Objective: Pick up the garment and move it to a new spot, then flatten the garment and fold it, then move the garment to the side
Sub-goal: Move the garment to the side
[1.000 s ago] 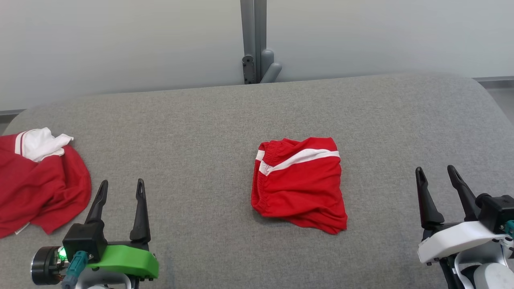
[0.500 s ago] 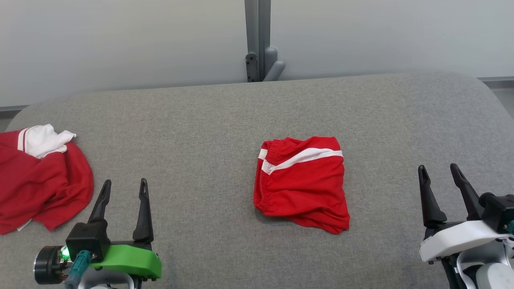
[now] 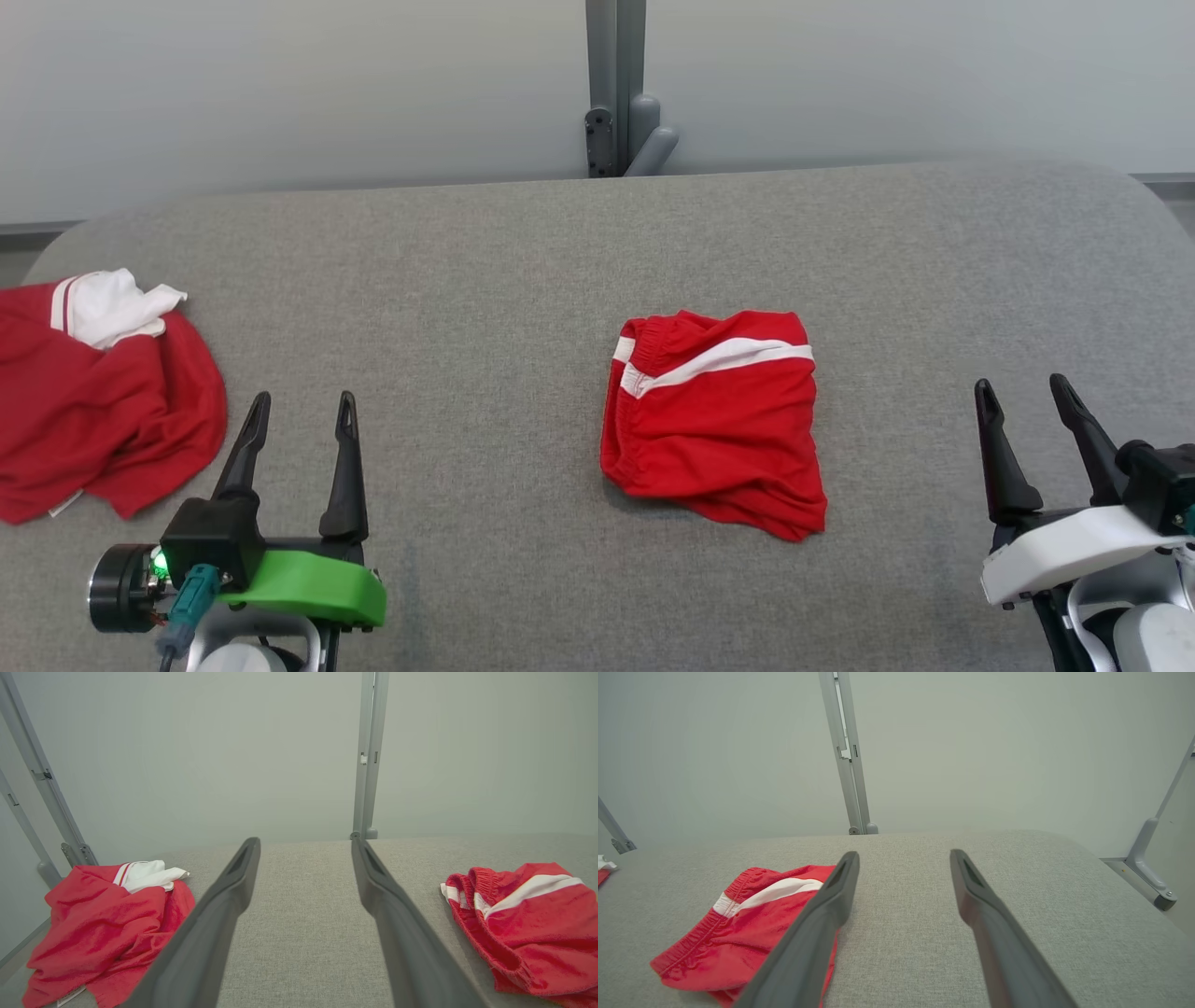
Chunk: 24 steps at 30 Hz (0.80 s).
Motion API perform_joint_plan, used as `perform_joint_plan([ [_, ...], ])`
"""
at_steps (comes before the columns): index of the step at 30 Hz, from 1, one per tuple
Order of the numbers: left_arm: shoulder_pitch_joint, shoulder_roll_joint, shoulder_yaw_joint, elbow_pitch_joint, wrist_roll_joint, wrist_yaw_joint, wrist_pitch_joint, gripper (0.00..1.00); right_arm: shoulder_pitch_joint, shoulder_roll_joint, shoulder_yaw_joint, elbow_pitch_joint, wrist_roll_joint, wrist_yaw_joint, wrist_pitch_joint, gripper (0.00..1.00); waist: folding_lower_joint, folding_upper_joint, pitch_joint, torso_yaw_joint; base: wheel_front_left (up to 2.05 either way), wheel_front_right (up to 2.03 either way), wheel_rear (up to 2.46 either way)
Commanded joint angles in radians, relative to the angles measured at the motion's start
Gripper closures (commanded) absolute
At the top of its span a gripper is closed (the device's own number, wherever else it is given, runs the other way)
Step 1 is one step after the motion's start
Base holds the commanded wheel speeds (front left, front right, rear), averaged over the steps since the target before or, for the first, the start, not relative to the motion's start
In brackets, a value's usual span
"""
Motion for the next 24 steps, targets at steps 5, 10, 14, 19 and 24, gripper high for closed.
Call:
perform_joint_plan([
  [5,-0.055,-0.01,-0.011,-0.01,0.008,-0.016,-0.021,0.0,-0.046,-0.027,0.029,0.04,0.02,0.0,-0.015,0.0,0.0,0.0,0.081,0.071,0.0,0.0,0.0],
  [10,-0.101,-0.026,-0.009,-0.003,0.012,-0.027,-0.042,0.0,-0.09,-0.04,0.069,0.119,0.047,0.0,-0.022,0.0,0.0,0.0,0.14,0.126,0.0,0.0,0.0],
  [14,-0.144,-0.046,-0.011,0.003,0.021,-0.04,-0.056,0.0,-0.13,-0.062,0.127,0.206,0.075,0.0,-0.031,0.0,0.0,0.0,0.181,0.166,0.0,0.0,0.0],
  [19,-0.178,-0.062,-0.014,0.016,0.027,-0.056,-0.064,0.0,-0.171,-0.078,0.171,0.29,0.111,0.0,-0.039,0.0,0.0,0.0,0.214,0.196,0.0,0.0,0.0],
  [24,-0.197,-0.086,-0.009,0.028,0.037,-0.067,-0.07,0.0,-0.223,-0.091,0.22,0.381,0.184,0.0,-0.029,0.0,0.0,0.0,0.238,0.205,0.0,0.0,0.0],
])
